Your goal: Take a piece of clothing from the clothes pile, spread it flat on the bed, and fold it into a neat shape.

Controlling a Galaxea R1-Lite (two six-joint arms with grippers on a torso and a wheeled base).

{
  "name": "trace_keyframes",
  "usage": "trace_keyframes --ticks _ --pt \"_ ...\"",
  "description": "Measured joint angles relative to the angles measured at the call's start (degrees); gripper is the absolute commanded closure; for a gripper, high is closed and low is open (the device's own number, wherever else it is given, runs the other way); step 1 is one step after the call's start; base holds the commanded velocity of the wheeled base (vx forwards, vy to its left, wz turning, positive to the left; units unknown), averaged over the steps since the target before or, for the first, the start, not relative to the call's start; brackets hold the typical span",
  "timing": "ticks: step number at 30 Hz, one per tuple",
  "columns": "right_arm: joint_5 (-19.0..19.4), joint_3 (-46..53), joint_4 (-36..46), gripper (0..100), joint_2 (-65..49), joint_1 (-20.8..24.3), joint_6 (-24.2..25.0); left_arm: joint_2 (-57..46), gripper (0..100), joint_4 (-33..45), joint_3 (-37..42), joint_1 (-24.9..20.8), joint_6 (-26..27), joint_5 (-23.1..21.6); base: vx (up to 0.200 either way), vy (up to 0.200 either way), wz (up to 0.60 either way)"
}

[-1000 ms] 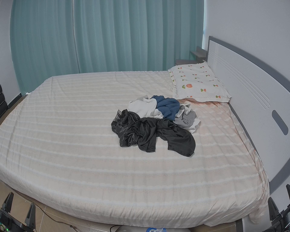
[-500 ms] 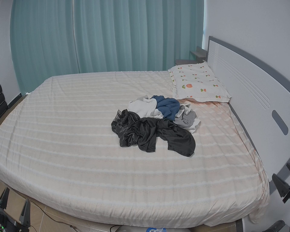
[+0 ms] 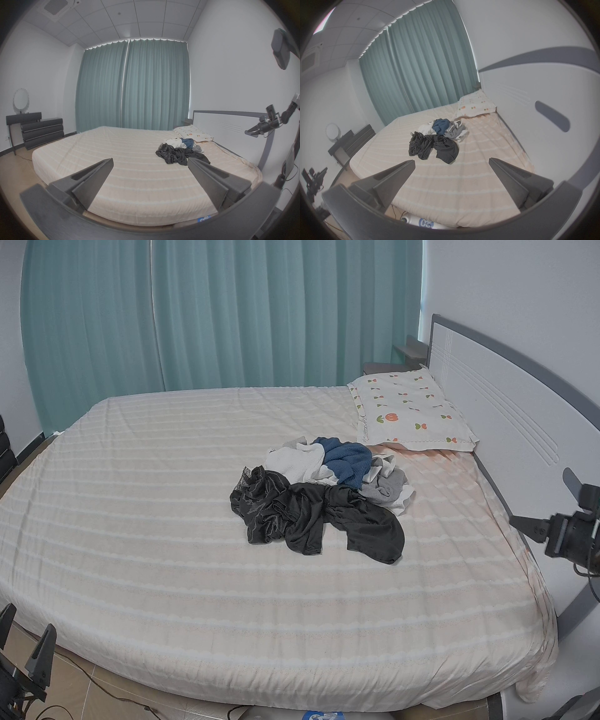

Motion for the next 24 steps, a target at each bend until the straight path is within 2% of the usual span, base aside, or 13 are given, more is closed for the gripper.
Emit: trace_keyframes --ticks 14,24 --pt "-6.57 -25.75 -4.39 0 40.56 4.77 12.79 16.40 0 -3.43 -1.96 -4.00 -4.02 -2.17 0.000 0.000 0.00" --pt "-10.28 -45.12 -5.18 0 66.38 7.36 18.37 27.50 0 -7.29 -2.78 -9.34 -7.75 -3.07 0.000 0.000 0.00"
